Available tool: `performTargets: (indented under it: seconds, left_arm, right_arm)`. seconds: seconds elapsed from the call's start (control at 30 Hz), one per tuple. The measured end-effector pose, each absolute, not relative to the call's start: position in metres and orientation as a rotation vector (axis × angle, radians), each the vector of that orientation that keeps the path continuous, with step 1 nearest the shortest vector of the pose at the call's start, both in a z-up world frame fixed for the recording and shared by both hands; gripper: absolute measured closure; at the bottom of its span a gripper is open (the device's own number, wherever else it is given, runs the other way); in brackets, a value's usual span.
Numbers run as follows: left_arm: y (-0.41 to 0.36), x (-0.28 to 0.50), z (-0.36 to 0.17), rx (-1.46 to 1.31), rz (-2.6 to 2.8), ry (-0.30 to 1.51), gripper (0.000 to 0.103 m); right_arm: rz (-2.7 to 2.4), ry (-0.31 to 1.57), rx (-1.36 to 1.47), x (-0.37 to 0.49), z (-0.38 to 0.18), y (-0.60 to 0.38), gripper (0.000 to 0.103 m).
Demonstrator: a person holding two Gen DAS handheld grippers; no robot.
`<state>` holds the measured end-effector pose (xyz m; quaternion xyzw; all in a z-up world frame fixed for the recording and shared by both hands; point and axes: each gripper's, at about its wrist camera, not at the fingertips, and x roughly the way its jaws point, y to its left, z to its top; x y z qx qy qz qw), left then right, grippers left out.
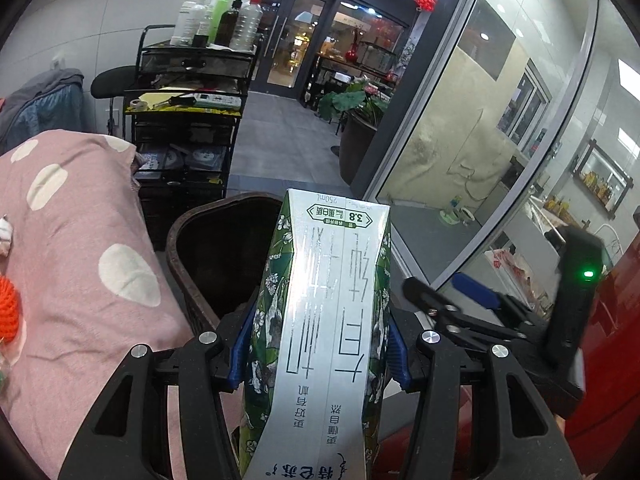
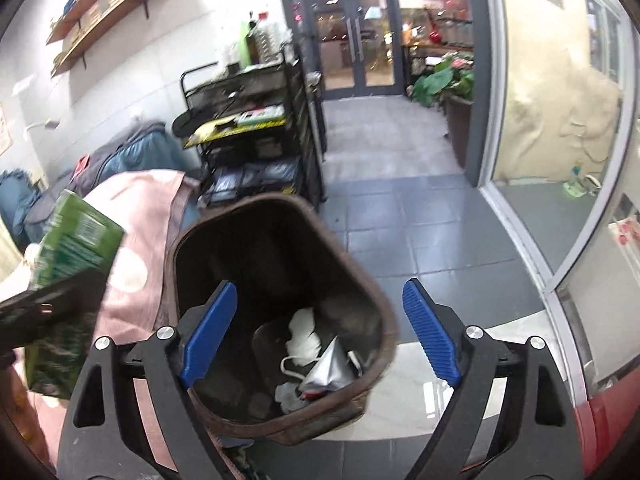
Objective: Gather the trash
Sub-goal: 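Carry carton and mask over the bin and open both grippers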
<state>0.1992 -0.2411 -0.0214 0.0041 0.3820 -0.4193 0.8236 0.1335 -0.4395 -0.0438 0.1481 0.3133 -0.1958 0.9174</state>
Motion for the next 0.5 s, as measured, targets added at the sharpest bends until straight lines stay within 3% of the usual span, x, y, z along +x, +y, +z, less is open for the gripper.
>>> performTargets:
  seconds: [0.5]
  left_arm:
    - [-0.288, 0.224, -0.052, 0.065, -0.879, 0.958, 0.051]
  right_arm:
    - [-0.506, 0.663, 0.374, 0.108, -0.05, -0.477, 0.016]
